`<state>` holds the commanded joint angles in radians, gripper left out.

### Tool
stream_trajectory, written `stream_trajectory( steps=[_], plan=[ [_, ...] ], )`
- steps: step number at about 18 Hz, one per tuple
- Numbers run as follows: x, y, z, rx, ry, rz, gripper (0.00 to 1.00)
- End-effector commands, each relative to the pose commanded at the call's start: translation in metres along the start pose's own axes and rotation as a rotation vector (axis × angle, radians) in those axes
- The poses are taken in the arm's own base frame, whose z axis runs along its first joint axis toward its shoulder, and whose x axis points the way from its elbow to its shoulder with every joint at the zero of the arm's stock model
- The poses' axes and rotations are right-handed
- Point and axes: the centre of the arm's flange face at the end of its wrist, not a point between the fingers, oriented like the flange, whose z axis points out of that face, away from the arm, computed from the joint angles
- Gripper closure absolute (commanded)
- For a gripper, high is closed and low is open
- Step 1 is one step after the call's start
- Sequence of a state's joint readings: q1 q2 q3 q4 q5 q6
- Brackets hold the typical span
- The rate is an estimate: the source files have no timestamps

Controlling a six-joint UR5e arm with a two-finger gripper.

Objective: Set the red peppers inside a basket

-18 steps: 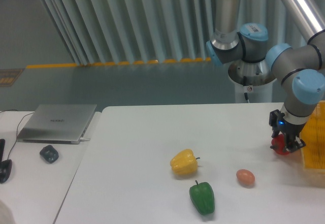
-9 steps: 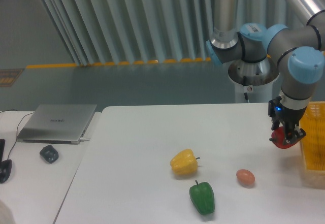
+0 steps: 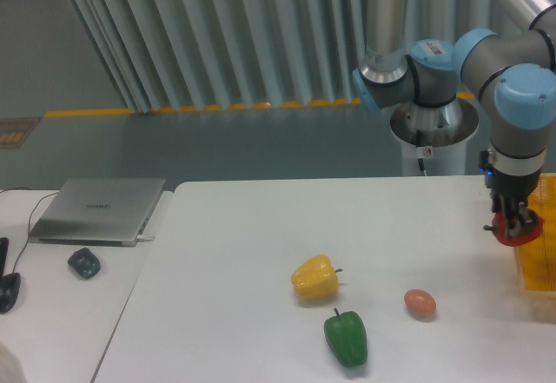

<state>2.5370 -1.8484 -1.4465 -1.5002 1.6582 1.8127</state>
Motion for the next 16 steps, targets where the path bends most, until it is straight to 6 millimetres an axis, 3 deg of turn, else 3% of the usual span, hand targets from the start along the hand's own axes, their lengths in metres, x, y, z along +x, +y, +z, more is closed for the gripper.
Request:
stream_trajectory(
  steps=[3,11,14,15,16],
  plan=[
    [-0.003,0.03,0.009,0.002,-0.015,0.089,0.6],
    [-0.015,0.081,0.031,-0.017,-0.073,0.176,0.57],
    [-0.014,0.087,0.039,-0.022,-0.086,0.178,0.51],
    [-0.013,0.09,0.04,-0.022,-0.086,0.172,0.44],
    [-0.014,0.09,0.04,-0.021,-0.086,0.17,0.09]
  ],
)
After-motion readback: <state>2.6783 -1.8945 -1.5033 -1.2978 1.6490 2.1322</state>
